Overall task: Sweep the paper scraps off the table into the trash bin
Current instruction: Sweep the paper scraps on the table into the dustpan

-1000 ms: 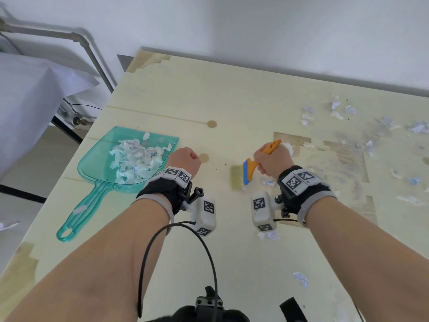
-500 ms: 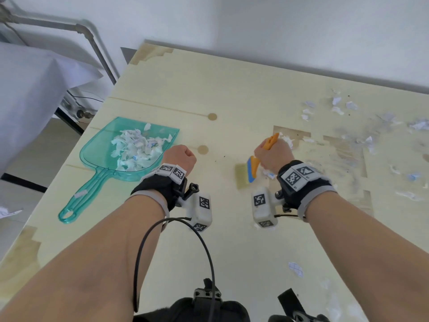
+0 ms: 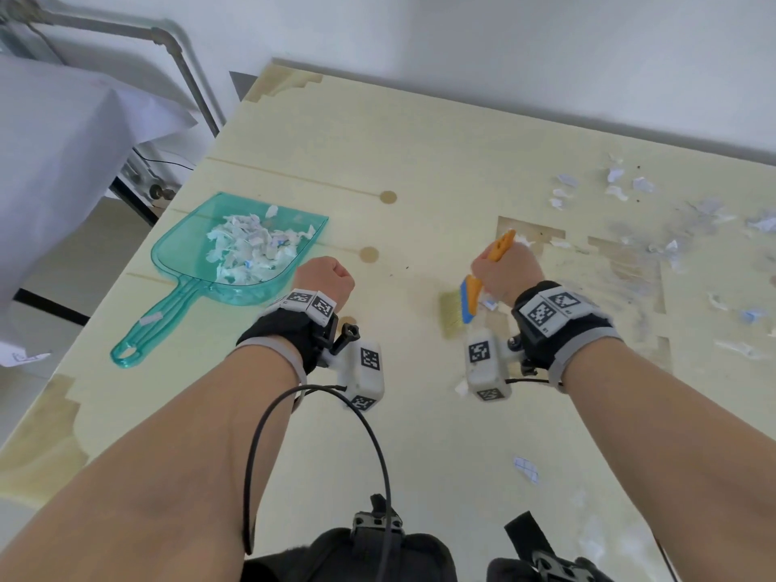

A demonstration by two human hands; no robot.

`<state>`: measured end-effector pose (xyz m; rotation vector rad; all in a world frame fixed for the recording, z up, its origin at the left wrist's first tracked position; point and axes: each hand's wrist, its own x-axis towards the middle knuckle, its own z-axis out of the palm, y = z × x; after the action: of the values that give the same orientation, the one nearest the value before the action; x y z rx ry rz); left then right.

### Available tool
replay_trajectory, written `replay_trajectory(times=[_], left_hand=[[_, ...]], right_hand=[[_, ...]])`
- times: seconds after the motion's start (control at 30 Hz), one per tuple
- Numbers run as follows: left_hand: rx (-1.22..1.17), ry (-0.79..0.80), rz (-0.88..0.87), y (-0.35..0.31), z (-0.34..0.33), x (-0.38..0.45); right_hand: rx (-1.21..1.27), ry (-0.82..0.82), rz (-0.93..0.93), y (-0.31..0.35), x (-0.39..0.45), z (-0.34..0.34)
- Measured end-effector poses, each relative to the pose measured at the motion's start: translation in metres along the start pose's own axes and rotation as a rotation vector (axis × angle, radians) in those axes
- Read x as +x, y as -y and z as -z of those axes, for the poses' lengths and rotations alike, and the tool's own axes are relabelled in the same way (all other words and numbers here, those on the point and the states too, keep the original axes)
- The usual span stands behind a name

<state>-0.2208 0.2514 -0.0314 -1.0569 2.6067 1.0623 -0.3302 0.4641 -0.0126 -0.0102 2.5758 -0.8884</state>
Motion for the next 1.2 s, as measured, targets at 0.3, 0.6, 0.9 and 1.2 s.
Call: replay_trajectory(times=[0.3, 0.6, 0.9, 1.2], left_hand=[[-0.013, 0.009, 0.013, -0.003, -0.009, -0.016], [0.006, 0.014, 0.043, 0.006, -0.01, -0.021], [0.008, 0.043, 0.005, 0.013, 0.0, -0.026], [-0.009, 0.033, 0.006, 0.033, 0.01, -0.036]], right_hand=[[0.209, 0.416, 0.12, 0.017, -0.035, -0.026], [0.291, 0.057, 0.007, -0.003, -0.023, 0.012], [0.043, 0.191, 0.051, 0.006, -0.05, -0.023], [0.439, 0.265, 0.089, 0.035, -0.076, -0.039]])
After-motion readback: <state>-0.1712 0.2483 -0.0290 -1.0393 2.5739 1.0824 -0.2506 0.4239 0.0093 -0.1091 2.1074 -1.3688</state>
